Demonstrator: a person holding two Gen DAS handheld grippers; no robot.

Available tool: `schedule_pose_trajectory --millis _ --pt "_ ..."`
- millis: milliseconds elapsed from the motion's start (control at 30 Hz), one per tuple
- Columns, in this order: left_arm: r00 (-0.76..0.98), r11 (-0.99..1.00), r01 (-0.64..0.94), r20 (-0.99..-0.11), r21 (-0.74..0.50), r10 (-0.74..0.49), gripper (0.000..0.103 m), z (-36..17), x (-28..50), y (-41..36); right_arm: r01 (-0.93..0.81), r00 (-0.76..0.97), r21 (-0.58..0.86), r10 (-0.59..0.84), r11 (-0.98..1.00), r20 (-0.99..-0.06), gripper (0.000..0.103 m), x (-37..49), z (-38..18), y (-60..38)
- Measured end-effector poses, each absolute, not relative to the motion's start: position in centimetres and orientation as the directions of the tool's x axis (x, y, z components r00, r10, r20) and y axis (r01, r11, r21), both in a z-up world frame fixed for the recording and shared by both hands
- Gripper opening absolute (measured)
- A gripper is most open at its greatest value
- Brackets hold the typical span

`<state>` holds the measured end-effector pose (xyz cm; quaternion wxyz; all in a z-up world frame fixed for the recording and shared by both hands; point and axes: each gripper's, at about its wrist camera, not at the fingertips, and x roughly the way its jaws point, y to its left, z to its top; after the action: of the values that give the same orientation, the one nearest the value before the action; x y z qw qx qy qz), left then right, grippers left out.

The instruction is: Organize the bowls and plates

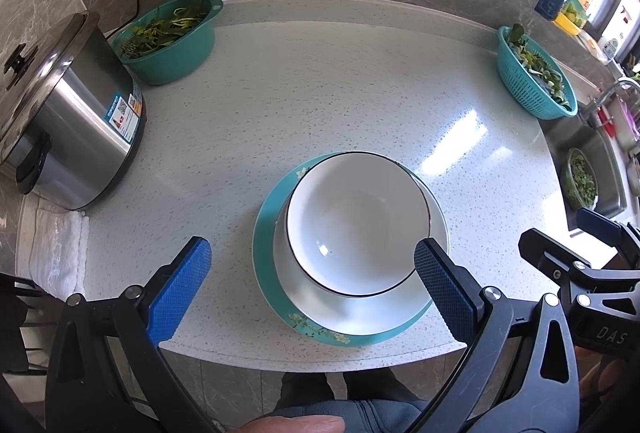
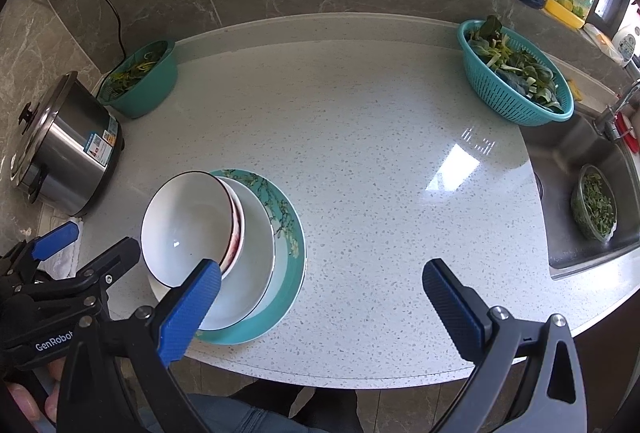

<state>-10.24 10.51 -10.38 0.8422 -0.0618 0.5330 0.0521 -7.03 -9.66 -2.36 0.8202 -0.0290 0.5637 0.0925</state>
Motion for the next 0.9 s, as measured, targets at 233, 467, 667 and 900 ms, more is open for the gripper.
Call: schedule_pose_trajectory --millis 233,467,667,900 --pt "0.421 0.979 -0.2 -0.906 -0.041 0.048 0.103 -10.5 -11.1 12.5 -0.211 0.336 0.059 0.129 0.976 -0.933 0.103 -7.0 -2.7 -8.2" --pt "0.42 0.974 -0.222 -0.906 -0.043 0.056 0.103 -10.5 -11.8 14.0 -0.232 0.332 0.051 0.128 0.971 -0.935 0.103 -7.3 -2.8 -6.7" --pt "0.419 0.975 -0.219 -0.906 -0.039 0.057 0.103 -10.6 -12.0 14.6 -0.235 0.328 0.051 0.128 0.971 -0.936 0.103 -7.5 -3.0 -6.0" --pt "0.418 0.975 -0.219 -0.906 -0.04 0.057 0.103 -10.6 -12.1 14.7 -0.235 0.329 0.049 0.127 0.971 -0.936 0.103 -7.6 -3.0 -5.7"
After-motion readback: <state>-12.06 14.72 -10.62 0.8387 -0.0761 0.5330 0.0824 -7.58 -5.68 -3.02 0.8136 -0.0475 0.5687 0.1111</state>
